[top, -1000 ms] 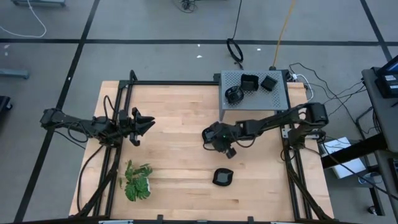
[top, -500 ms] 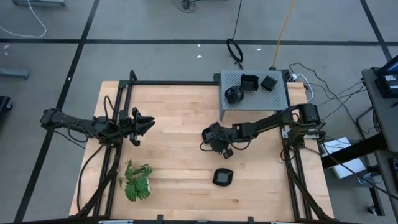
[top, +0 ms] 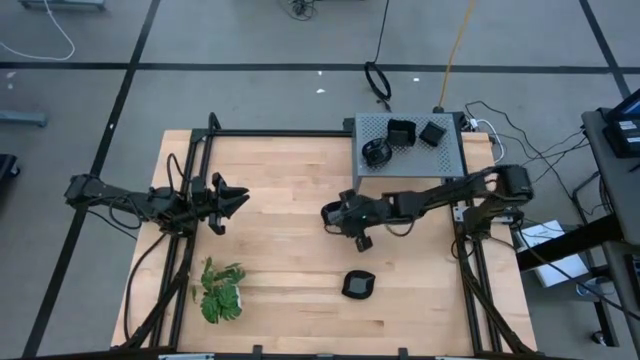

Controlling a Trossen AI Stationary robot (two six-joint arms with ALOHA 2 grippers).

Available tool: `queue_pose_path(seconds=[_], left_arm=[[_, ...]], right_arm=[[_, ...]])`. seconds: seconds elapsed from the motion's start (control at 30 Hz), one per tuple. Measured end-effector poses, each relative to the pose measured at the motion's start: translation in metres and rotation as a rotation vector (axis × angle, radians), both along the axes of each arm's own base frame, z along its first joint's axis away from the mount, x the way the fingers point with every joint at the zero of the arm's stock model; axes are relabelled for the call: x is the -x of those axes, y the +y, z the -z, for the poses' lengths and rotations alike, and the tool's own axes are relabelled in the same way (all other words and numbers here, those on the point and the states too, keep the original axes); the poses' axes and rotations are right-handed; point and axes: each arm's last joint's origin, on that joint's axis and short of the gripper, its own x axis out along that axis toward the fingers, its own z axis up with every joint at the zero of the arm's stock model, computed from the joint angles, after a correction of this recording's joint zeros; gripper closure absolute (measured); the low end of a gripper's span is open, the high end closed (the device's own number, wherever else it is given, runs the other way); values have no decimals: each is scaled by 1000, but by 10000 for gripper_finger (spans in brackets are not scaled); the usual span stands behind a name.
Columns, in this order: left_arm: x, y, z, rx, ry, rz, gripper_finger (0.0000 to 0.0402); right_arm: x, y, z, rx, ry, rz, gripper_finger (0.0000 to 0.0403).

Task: Pick & Place Mini shaped plates
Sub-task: Stack the leaf-shaped plate on the leaf-shaped plates on the shelf

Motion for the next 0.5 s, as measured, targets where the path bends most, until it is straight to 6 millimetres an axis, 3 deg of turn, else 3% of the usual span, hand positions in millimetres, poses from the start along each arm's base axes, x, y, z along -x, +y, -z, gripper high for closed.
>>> queue_pose_path(seconds=[0.23, 0.37, 0.5], left_arm=[[0, 0, 0, 0, 0, 0, 286], [0, 0, 0, 0, -1, 0, 286], [0, 0, 0, 0, 0, 0, 286]], right_arm=[[25, 2, -75, 7, -260, -132, 402], [53, -2, -121, -26, -420, -88, 402], [81, -17, -146, 14, -476, -1, 402]])
